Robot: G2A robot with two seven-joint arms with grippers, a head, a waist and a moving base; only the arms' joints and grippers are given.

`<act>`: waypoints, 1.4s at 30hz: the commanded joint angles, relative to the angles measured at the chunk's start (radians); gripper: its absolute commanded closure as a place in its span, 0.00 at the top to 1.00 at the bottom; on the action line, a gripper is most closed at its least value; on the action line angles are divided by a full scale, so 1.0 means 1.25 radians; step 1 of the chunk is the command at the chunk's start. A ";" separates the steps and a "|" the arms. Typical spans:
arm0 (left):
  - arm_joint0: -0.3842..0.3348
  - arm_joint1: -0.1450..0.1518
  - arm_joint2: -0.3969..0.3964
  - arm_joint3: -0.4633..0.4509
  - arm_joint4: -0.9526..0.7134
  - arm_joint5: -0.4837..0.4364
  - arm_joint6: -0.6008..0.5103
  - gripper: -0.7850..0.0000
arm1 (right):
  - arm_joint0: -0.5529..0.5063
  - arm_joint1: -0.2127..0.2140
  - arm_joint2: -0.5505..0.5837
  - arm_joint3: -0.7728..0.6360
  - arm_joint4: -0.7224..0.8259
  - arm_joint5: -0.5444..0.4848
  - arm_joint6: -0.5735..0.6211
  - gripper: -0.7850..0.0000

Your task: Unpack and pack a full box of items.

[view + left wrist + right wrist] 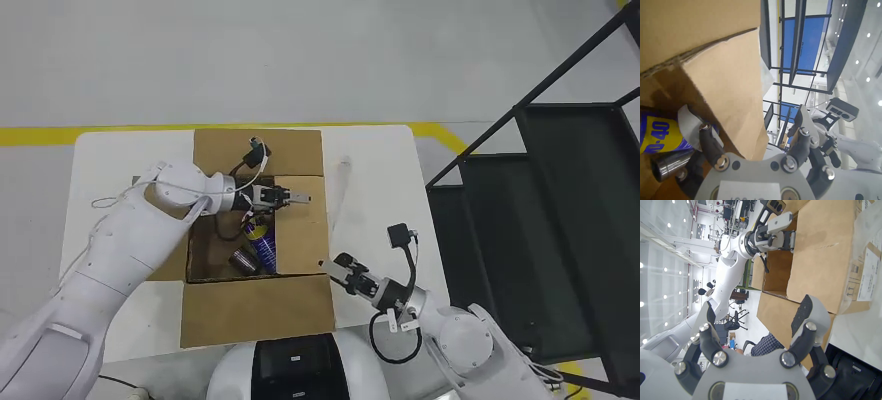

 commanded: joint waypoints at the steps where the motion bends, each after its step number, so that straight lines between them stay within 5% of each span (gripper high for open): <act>1: -0.004 -0.003 -0.009 -0.003 -0.014 -0.030 0.001 1.00 | 0.001 0.000 -0.004 -0.001 0.001 -0.002 0.007 1.00; 14: -0.021 -0.037 -0.008 -0.034 -0.158 -0.118 -0.087 1.00 | 0.023 0.005 -0.043 -0.028 0.004 -0.036 0.070 1.00; 25: -0.089 -0.124 0.082 0.060 -0.272 -0.138 -0.141 1.00 | 0.002 0.013 -0.020 -0.038 0.018 -0.050 0.081 1.00; 32: -0.129 -0.171 0.115 0.157 -0.295 -0.160 -0.190 1.00 | -0.018 0.014 0.035 -0.013 0.009 0.011 -0.019 1.00; 37: -0.147 -0.161 0.073 0.190 -0.283 -0.180 -0.209 1.00 | -0.051 0.014 0.073 0.001 -0.004 0.060 -0.086 1.00; 42: -0.129 -0.116 -0.003 0.151 -0.230 -0.183 -0.223 1.00 | -0.033 0.012 0.069 0.049 0.008 0.103 -0.103 1.00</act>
